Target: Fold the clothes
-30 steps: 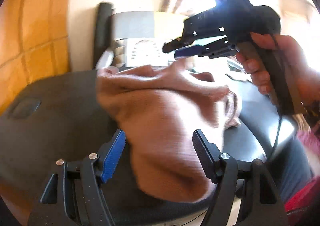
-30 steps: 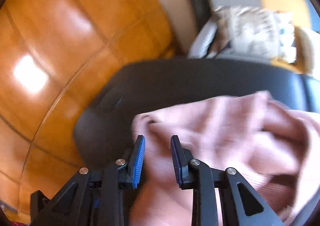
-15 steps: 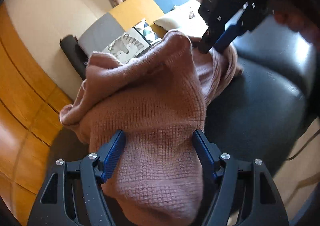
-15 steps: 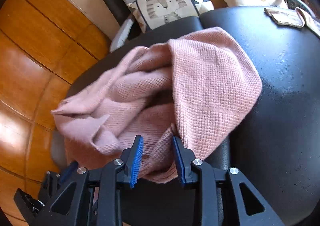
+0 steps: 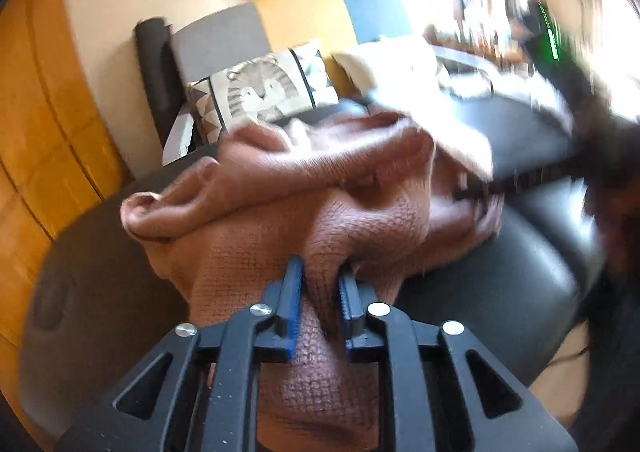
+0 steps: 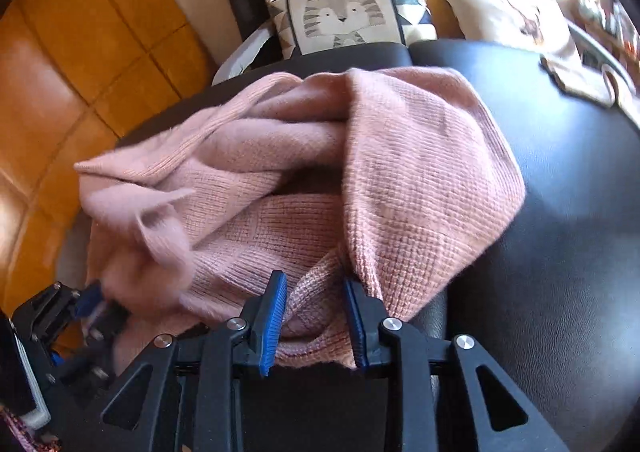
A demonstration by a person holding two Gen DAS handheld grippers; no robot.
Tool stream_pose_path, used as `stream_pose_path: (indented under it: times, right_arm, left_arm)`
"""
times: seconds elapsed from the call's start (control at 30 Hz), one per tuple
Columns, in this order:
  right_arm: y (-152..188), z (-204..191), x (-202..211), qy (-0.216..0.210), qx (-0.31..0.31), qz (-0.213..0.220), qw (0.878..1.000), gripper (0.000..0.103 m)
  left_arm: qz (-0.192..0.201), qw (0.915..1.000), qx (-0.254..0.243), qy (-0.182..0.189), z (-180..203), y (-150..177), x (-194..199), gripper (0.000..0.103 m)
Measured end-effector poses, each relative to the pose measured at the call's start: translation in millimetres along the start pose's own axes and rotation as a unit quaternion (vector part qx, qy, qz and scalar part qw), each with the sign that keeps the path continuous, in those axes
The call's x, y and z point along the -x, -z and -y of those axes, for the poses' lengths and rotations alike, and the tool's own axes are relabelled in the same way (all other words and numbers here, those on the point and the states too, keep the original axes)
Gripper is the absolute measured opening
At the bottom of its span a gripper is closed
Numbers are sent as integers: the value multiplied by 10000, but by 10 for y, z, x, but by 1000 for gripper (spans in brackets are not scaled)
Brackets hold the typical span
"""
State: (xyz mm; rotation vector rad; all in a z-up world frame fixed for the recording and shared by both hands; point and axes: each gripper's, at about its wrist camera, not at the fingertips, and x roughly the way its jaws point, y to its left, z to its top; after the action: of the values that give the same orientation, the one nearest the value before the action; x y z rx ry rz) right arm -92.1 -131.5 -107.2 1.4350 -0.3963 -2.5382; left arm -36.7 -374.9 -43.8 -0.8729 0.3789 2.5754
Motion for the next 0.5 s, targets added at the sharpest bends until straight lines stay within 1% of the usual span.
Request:
stream_pose_path:
  times: [0.1,0.17,0.27,0.37,0.5]
  right_arm:
    - [45,31,-27,-5,-18,2,10000,28]
    - [56,21,-43,20,8,16,10000,28]
    - [66,-6,-65,68,60,41,10000,28]
    - [87,5,-79,27,47,87,9999,28]
    - [124,41,-26,-22,51,105,9999,28]
  left_arm:
    - [222,9983,538,-22,-283,-164,88,14]
    - [282,9950,962,-26,-523,-216,123,14]
    - [363,9854,1660,-49,-931,-256,165,14]
    - [495,9750,2158,-176,-1262,-194,220,14]
    - [640,9655,2484,-459,-1592,-23,301,14]
